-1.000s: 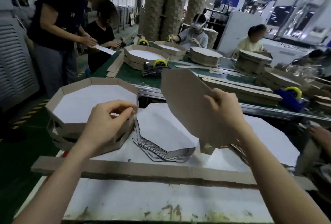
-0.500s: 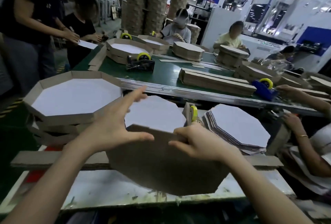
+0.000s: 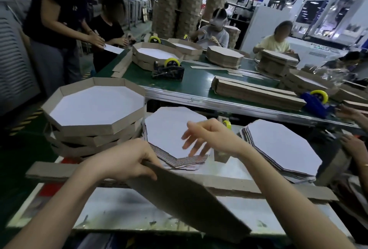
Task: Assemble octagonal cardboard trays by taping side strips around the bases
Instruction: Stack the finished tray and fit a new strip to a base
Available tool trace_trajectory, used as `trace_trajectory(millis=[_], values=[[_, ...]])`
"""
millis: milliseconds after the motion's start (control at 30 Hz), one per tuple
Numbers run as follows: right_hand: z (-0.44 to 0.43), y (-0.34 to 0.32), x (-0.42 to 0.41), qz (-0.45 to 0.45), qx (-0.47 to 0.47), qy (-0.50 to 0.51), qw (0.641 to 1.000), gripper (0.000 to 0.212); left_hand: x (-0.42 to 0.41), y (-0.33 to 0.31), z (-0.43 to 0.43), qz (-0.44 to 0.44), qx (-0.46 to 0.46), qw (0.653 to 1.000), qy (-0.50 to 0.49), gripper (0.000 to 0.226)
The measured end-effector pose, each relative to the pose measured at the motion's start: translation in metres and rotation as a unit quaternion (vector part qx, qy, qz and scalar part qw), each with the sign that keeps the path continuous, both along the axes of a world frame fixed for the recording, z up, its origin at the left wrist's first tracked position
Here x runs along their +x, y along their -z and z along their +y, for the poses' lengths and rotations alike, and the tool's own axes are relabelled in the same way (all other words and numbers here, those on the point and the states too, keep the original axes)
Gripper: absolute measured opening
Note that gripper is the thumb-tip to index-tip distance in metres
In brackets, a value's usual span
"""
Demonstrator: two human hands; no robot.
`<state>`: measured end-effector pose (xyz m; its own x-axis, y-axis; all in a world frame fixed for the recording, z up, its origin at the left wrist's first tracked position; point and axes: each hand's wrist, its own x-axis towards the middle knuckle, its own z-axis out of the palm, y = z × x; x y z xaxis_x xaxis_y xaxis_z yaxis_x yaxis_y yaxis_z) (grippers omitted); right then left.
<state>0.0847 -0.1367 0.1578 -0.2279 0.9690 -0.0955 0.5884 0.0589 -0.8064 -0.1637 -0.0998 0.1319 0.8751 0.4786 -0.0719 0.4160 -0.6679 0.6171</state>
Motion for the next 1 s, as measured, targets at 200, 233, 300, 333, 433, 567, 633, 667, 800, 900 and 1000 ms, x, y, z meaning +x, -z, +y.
trace_trajectory(millis=[200, 233, 300, 333, 433, 567, 633, 667, 800, 900, 1000], values=[[0.069, 0.082, 0.011, -0.182, 0.070, 0.108, 0.975, 0.024, 0.003, -0.003, 0.000, 0.008, -0.031, 0.999, 0.020, 0.012], [0.077, 0.099, 0.011, -0.213, 0.051, 0.094, 0.971, 0.022, 0.003, -0.002, 0.001, 0.005, -0.036, 0.999, 0.016, 0.014], [0.089, 0.132, 0.012, -0.272, 0.024, 0.056, 0.960, 0.023, 0.002, -0.001, 0.003, 0.009, -0.047, 0.999, 0.004, 0.016], [0.093, 0.146, 0.011, -0.295, 0.013, 0.037, 0.955, 0.024, 0.001, -0.001, 0.004, 0.014, -0.048, 0.999, -0.001, 0.016], [0.103, 0.183, 0.010, -0.344, -0.015, -0.015, 0.939, 0.024, -0.001, 0.000, 0.009, 0.028, -0.049, 0.998, -0.015, 0.019], [0.107, 0.218, 0.004, -0.324, -0.038, -0.068, 0.943, 0.036, -0.003, 0.001, 0.010, 0.033, -0.066, 0.997, -0.039, 0.025], [0.107, 0.232, 0.000, -0.319, -0.026, -0.111, 0.941, 0.063, -0.003, 0.001, 0.010, 0.032, -0.071, 0.996, -0.049, 0.026], [0.107, 0.238, -0.002, -0.319, -0.022, -0.127, 0.939, 0.077, -0.003, 0.001, 0.010, 0.031, -0.074, 0.995, -0.055, 0.026], [0.115, 0.259, -0.013, -0.320, -0.045, -0.151, 0.934, 0.098, -0.004, -0.001, 0.009, 0.019, -0.100, 0.992, -0.072, 0.021], [0.120, 0.270, -0.021, -0.297, -0.036, -0.171, 0.939, 0.092, -0.003, -0.003, 0.010, 0.012, -0.104, 0.991, -0.080, 0.022], [0.124, 0.276, -0.020, -0.283, -0.026, -0.195, 0.939, 0.077, -0.002, -0.003, 0.011, 0.004, -0.108, 0.991, -0.085, 0.022]])
